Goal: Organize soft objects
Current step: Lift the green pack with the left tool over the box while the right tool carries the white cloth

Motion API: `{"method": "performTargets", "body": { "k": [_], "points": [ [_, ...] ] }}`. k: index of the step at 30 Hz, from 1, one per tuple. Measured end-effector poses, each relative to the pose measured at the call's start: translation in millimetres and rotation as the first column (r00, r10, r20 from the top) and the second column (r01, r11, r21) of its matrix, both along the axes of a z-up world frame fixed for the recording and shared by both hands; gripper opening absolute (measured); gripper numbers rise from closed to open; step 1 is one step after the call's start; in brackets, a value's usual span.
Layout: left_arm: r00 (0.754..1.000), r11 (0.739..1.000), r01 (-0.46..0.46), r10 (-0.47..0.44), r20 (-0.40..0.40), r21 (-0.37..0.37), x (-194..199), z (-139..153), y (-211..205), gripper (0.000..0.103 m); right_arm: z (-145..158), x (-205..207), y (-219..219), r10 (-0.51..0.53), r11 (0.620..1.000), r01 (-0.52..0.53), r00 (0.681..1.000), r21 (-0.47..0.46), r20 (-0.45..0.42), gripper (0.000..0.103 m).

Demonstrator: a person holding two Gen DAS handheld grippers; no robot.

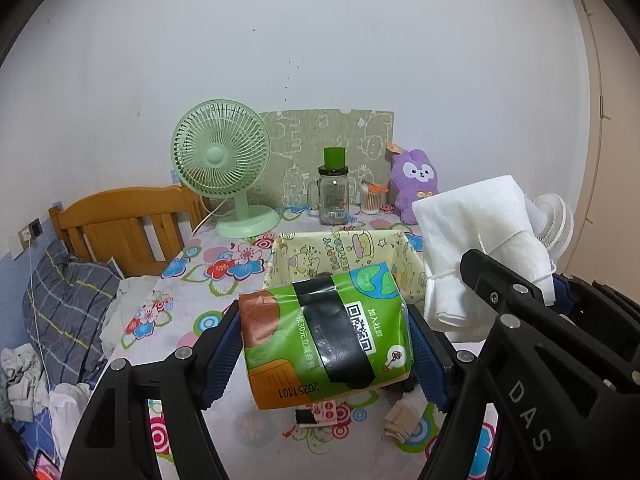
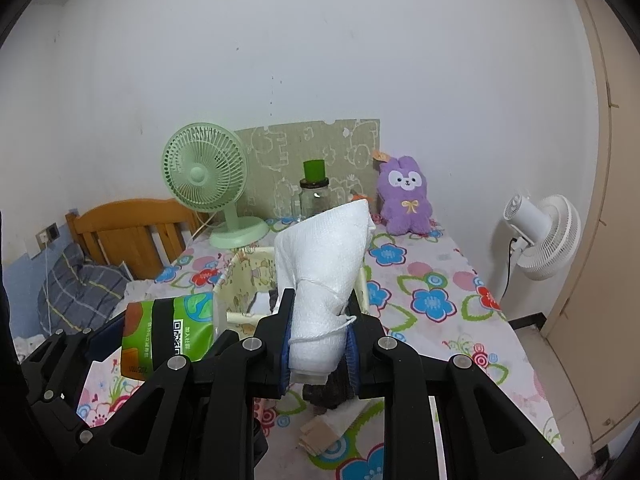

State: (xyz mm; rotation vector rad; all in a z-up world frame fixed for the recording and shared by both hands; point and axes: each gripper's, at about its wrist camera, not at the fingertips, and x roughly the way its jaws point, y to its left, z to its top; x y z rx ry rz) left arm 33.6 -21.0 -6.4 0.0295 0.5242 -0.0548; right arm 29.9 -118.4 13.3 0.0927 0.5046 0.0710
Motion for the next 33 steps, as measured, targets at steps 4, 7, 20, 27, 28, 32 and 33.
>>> {"method": "performTargets", "body": {
  "k": [4,7,20,27,28,32,33],
  "points": [
    [1.000,1.000,-0.001,0.001,0.006,0.003,8,2,2,0.078,1,9,0,0.003,1.000,-0.003,1.000,0.001,0.001,0.025],
    [1.000,1.000,-0.001,0.001,0.010,0.003,15,3,1,0.078,3,13,1,0.004,1.000,-0.004,1.000,0.001,0.004,0.025],
    [1.000,1.000,0.001,-0.001,0.009,0.000,44,8,2,0.078,3,48,2,0.007,1.000,-0.007,1.000,0.004,-0.001,0.025],
    [1.000,1.000,0.010,-0.010,0.010,-0.007,63,6,2,0.078,1,69,2,0.028,0.999,-0.028,1.000,0.014,-0.003,0.025],
    [1.000,1.000,0.010,-0.010,0.011,-0.004,66,6,3,0.078,0,72,2,0.030,0.999,-0.030,1.000,0.015,-0.003,0.025],
    [1.000,1.000,0.007,-0.008,0.016,0.001,75,4,3,0.078,-2,84,2,0.041,0.999,-0.041,0.999,0.020,-0.010,0.025],
    [1.000,1.000,0.008,-0.008,0.012,0.001,79,3,3,0.078,-3,87,2,0.045,0.999,-0.044,0.999,0.022,-0.014,0.025]
  ]
}}
